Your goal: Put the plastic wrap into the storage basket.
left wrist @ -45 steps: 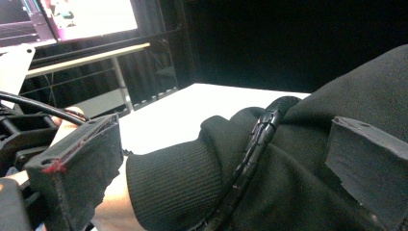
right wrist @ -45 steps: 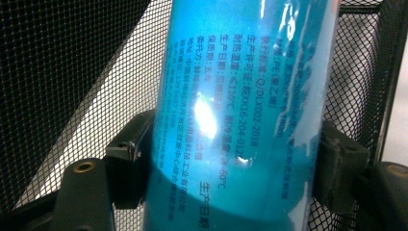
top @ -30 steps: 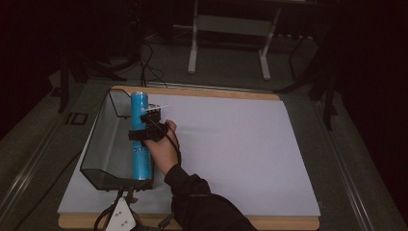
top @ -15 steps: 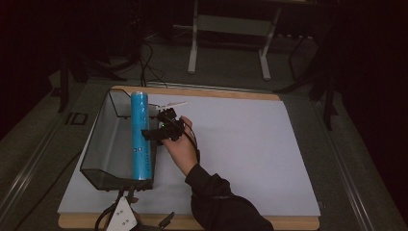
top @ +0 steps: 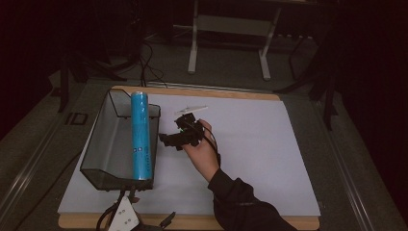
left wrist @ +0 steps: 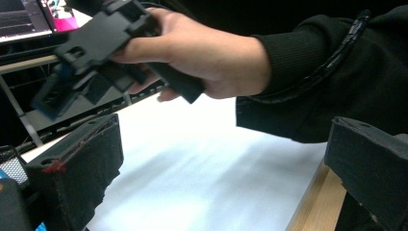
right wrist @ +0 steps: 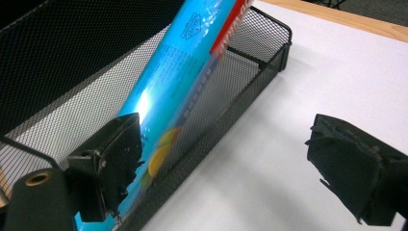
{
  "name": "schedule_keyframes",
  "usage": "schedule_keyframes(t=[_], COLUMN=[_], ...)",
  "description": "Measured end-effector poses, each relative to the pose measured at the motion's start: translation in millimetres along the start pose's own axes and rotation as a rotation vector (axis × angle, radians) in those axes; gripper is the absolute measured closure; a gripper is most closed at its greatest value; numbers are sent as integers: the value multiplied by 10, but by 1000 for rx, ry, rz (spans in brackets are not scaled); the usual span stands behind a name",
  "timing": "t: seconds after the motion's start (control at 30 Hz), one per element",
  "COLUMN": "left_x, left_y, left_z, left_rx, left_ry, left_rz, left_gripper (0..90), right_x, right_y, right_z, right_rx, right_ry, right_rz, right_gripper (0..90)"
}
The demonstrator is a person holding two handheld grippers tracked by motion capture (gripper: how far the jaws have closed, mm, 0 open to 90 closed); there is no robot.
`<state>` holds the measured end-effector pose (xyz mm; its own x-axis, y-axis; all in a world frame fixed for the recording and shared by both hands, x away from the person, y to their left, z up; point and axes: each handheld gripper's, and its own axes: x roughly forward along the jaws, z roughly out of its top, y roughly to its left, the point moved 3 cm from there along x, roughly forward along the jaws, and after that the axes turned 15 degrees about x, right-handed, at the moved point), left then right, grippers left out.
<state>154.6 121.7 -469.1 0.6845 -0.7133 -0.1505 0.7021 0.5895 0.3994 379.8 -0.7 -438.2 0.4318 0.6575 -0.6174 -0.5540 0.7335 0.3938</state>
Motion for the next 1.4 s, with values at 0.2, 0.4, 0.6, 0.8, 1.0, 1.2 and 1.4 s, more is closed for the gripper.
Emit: schedule_keyframes(t=[0.2,0.4,0.6,0.8,1.0,1.2,1.4], left_x=[7,14,15,19,23,24,32], left_y=[-9,-8,-15,-21,-24,-28,-43], left_z=[0,-2,0,1,0,1,3], left_rx=[1,-1,3,6,5,8,13], left_ry=[1,3,3,7,7,7,10], left_rz=[-5,-6,-5,-6,-8,-9,-20], left_gripper=[8,8,8,8,8,8,8], right_x=[-173,-335,-480,-619,-715,-821,-913], right_y=[-96,-202,-300,-391,-475,-563,-653], right_z=[-94,-204,-304,-415,-550,-683,-833], right_rx=[-20,-27,-38,-47,-50,-35,-58], right_ry=[-19,-28,-26,-29,-21,-21,-19], right_rz=[2,10,15,8,14,29,15], right_gripper=[120,121,130,129,124,123,123])
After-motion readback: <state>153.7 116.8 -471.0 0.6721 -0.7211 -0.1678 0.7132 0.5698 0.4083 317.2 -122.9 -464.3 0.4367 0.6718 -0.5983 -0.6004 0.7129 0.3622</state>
